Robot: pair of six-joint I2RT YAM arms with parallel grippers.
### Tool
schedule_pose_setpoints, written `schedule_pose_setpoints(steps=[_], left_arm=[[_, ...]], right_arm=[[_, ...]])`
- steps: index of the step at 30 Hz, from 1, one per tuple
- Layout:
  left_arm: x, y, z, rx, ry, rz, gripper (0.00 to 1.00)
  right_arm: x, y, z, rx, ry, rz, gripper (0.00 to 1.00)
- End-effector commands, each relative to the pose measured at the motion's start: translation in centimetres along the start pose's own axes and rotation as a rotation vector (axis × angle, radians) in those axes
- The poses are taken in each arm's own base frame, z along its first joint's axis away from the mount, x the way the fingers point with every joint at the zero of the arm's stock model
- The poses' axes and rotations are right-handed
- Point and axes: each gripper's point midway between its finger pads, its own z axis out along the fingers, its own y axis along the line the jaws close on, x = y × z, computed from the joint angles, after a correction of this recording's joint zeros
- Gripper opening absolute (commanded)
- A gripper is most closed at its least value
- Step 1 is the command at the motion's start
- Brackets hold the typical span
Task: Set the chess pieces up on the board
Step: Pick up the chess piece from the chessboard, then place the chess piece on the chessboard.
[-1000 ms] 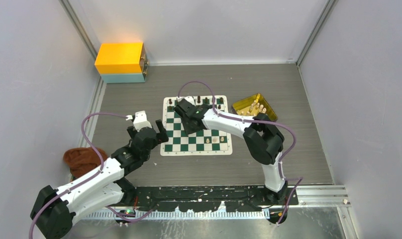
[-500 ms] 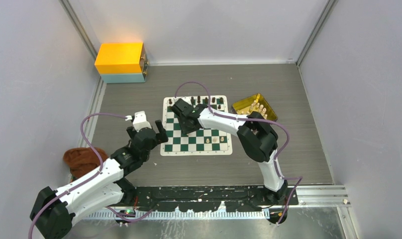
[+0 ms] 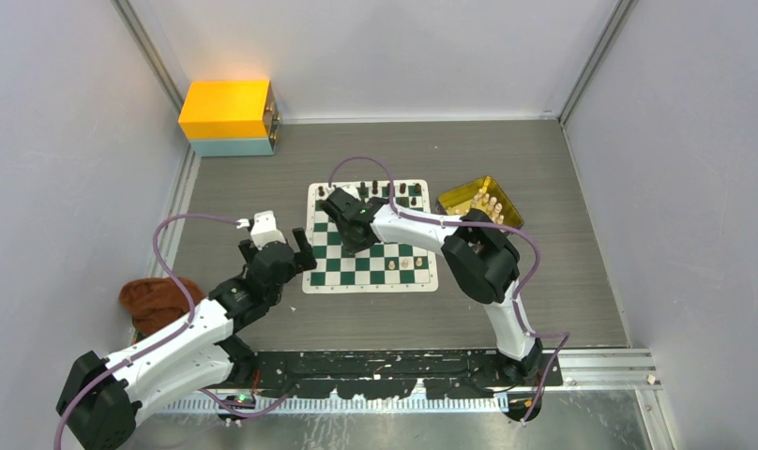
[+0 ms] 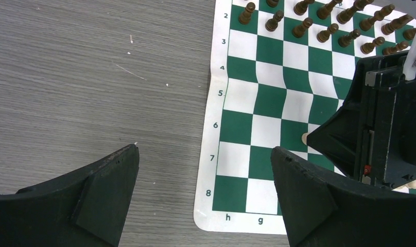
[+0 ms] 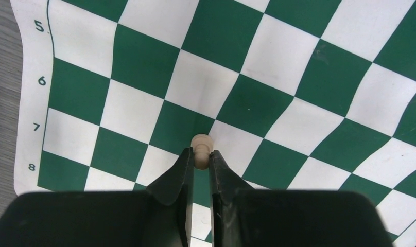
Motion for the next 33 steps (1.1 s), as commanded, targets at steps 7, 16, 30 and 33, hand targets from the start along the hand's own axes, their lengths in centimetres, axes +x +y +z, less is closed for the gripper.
schedule_pose_setpoints(steps=[7, 16, 30, 33], left_arm=[[-0.9, 0.0, 0.0, -0.005, -0.038, -0.032, 0.99], [-0.7, 0.0, 0.0, -0.002, -0.033, -0.035, 0.99], [-0.4, 0.1, -0.1, -0.001, -0.027, -0.036, 0.99], [-0.4, 0.1, -0.1, -0.002, -0.027, -0.036, 0.99]], right_arm=[[-1.7, 0.0, -3.0, 0.001, -0.087, 0.000, 0.04], [0.3, -1.8, -4.3, 0.068, -0.088, -0.005, 0.04], [2.9, -3.3, -4.3, 0.123, -0.067, 0.003, 0.04], [3.1, -3.3, -4.2, 0.125, -0.062, 0.001, 0.04]])
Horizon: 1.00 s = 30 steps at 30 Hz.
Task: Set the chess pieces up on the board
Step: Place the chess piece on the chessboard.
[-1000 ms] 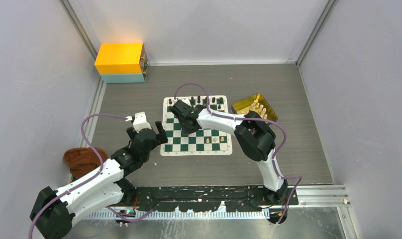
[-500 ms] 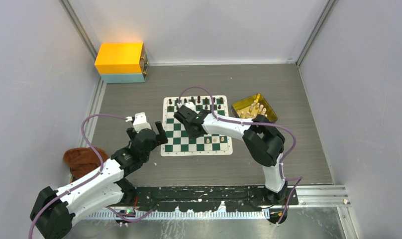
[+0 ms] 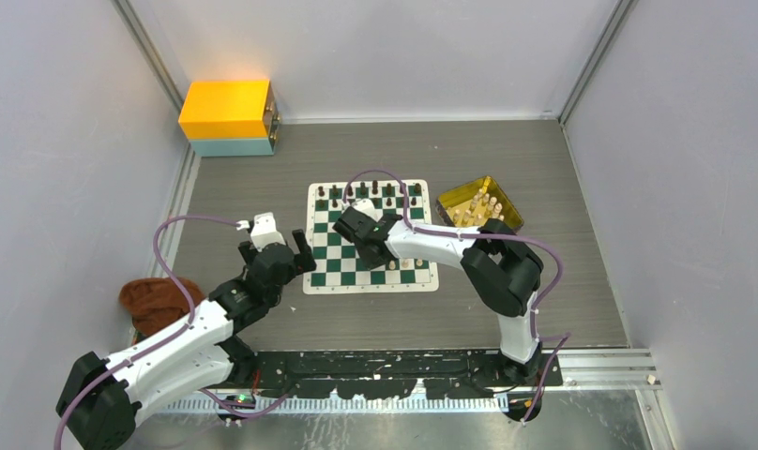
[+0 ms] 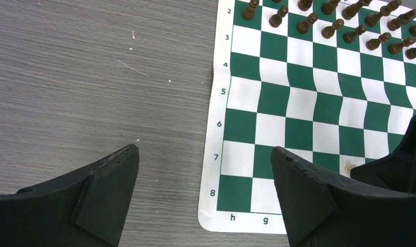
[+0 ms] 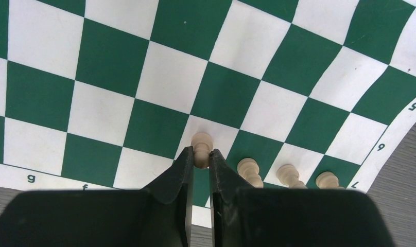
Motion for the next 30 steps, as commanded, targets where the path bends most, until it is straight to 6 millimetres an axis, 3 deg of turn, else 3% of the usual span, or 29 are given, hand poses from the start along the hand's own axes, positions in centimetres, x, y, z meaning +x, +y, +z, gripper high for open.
schedule_pose_setpoints(steps=[1, 16, 24, 30], left_arm=[[-0.90, -0.20, -0.10, 0.003, -0.034, -0.040, 0.99], [-0.93, -0.11, -0.19, 0.002, -0.036, -0.041, 0.99], [-0.92, -0.20, -0.16, 0.004, -0.033, -0.038, 0.99], [-1.06, -0.26, -0.19, 0.005, -0.035, -0.041, 0.99]], right_arm=[[-1.58, -0.09, -1.76, -0.004, -0.068, 0.030, 0.05], [-1.32, 0.04, -1.90, -0.005, -0.063, 0.035, 0.06], [-1.01, -0.05, -1.78, -0.001, -0.057, 0.040, 0.32], [-1.39, -0.22, -2.38, -0.003, -0.071, 0.043, 0.38]])
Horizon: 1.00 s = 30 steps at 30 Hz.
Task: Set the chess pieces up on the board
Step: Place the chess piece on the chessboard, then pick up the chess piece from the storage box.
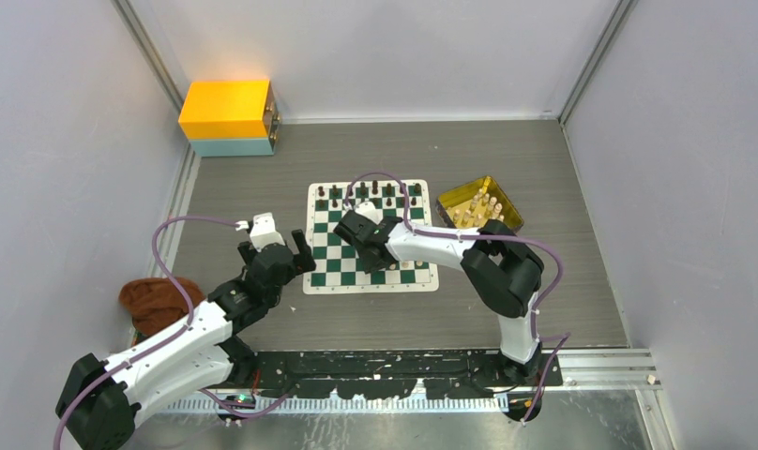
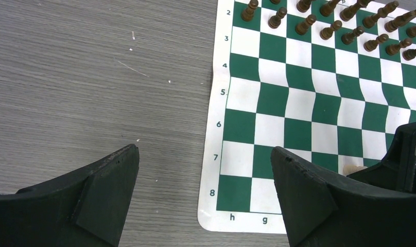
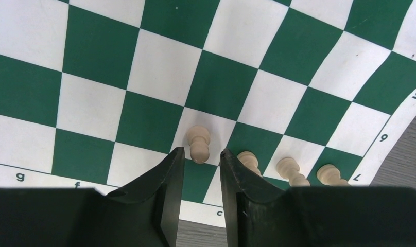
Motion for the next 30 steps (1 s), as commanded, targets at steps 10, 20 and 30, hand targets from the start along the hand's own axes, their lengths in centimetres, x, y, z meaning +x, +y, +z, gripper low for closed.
schedule_pose_setpoints(steps=[10, 20, 30], left_arm=[[-1.4, -0.4, -0.1, -0.002, -0.037, -0.033, 0.99], [-2.0, -1.3, 0.4, -0.002, -0.036, -0.022, 0.99], [-2.7, -2.7, 1.1, 0.012, -0.040, -0.061, 1.00]], right_arm=[[-4.3, -0.1, -4.7, -0.021, -0.133, 0.026, 0.40], [-9.7, -3.8, -8.6, 0.083, -0.316, 0.109, 0.43], [-13.2, -15.0, -9.7, 0.232, -0.397, 0.347, 0.59]])
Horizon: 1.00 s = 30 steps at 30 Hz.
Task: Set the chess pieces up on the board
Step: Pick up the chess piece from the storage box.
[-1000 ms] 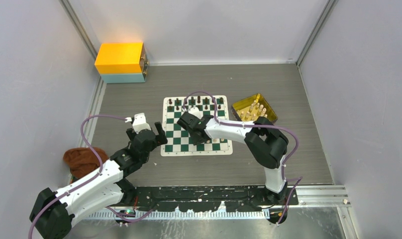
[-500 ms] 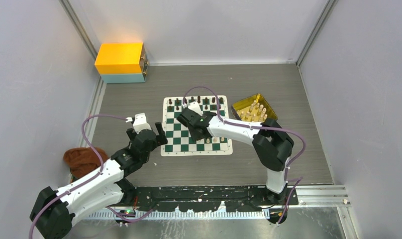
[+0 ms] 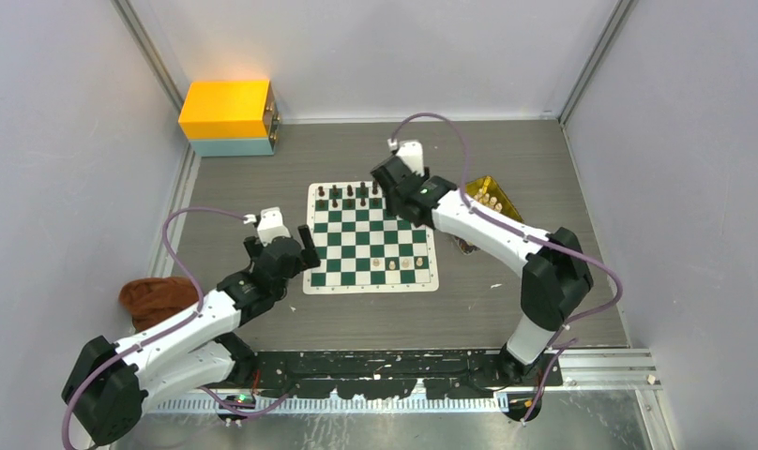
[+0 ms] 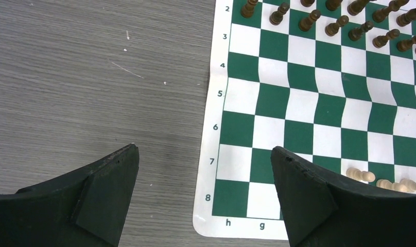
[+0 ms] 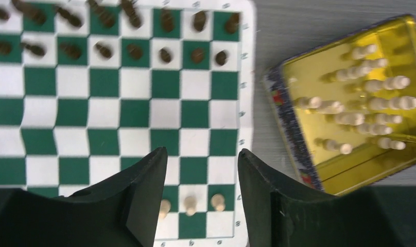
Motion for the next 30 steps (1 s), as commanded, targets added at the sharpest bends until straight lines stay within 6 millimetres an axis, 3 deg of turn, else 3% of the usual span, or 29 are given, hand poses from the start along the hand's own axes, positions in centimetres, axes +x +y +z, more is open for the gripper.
schedule_pose_setpoints(steps=[1, 8, 16, 30], left_arm=[[-3.0, -2.3, 0.1, 0.047, -0.073, -0.095, 1.00], [-3.2, -3.1, 0.5, 0.061, -0.072, -0.109, 1.00], [-3.0, -3.2, 0.9, 0.057, -0.064, -0.091, 0.99], [-2.7, -3.4, 1.5, 0.052, -0.059, -0.069, 0.96]], right_arm=[[-4.3, -5.6, 0.1, 0.080, -0.093, 0.151, 0.59], [-3.4, -11.9, 3.8, 0.186, -0.039, 0.234, 0.58], [-0.7, -15.6, 7.0, 0.210, 0.038, 0.311, 0.55], [2.6, -16.3, 10.1, 0.189, 0.136, 0.395, 0.42]])
